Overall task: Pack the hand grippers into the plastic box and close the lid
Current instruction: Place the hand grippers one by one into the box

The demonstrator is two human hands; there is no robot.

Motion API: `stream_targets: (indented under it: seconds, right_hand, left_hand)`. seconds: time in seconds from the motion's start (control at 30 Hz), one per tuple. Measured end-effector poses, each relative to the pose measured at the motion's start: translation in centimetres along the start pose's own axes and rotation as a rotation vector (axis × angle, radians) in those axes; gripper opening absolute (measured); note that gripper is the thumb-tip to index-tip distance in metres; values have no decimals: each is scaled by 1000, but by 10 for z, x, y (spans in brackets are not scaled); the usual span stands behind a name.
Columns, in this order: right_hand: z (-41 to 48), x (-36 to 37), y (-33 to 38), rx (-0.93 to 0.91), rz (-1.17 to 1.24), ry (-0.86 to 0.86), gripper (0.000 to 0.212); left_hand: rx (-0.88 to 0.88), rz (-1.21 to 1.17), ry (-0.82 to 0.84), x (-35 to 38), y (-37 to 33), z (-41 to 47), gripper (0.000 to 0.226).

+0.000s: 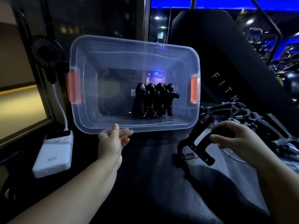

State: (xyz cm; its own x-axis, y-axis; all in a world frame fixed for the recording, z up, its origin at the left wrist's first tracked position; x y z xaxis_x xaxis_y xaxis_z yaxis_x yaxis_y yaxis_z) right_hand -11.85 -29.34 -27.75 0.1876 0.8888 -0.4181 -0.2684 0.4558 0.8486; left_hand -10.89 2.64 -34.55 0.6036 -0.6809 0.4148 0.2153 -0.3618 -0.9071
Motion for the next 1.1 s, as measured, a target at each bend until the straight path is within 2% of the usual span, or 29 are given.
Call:
stream_targets:
  seconds: [0.07,0.1,0.33,0.47,0.57,0.67,0.8,0.87,1.0,1.1]
  right_hand:
    - [2,7,6,-49,38,-50,19]
    - [3,11,9,-79,36,-56,17]
    - [13,46,27,-205,-168,-59,27]
    - [9,65,26,-263,-298,-68,49]
    - [3,75,28,-261,-384,-68,51]
    - [-1,79,31,-272,-471,-55,62]
    - [-3,77,33,-267,-649,75,111]
    - [-2,74,34,-260,-723,125,125]
    - [2,72,38,-267,-779,175,124]
    - [6,76,40,-236,-685,196,126]
  left_hand:
    - [0,-9,-4,0,-1,0,40]
    - [0,-11,-7,0,-1,0,39]
    - [-12,-4,-9,0,-2,-1,39]
    - [-13,1,-17,-1,-2,-1,38]
    - [-13,4,-14,0,-2,-2,39]
    - [-5,2,-14,-1,-3,-1,39]
    - [-6,-2,-18,-1,-1,1,40]
    - [-6,-7,-20,-1,-1,1,39]
    - [-14,-10,-19,-1,0,1,40]
    - [-17,-15,-25,-1,1,0,38]
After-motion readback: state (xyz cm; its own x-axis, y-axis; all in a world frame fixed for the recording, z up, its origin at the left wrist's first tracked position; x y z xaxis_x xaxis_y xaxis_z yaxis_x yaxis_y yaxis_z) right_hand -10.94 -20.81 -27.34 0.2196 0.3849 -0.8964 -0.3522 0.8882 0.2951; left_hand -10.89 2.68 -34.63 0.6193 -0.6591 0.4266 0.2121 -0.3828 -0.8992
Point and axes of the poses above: each hand's wrist, its own z-axis towards the middle knuckle, its own x-axis out of the palm, y = z × x, the point moved 2 cm from there along z, towards the middle knuckle, and after that the axes turned 9 degrees about -y, right-handed, at the moved point
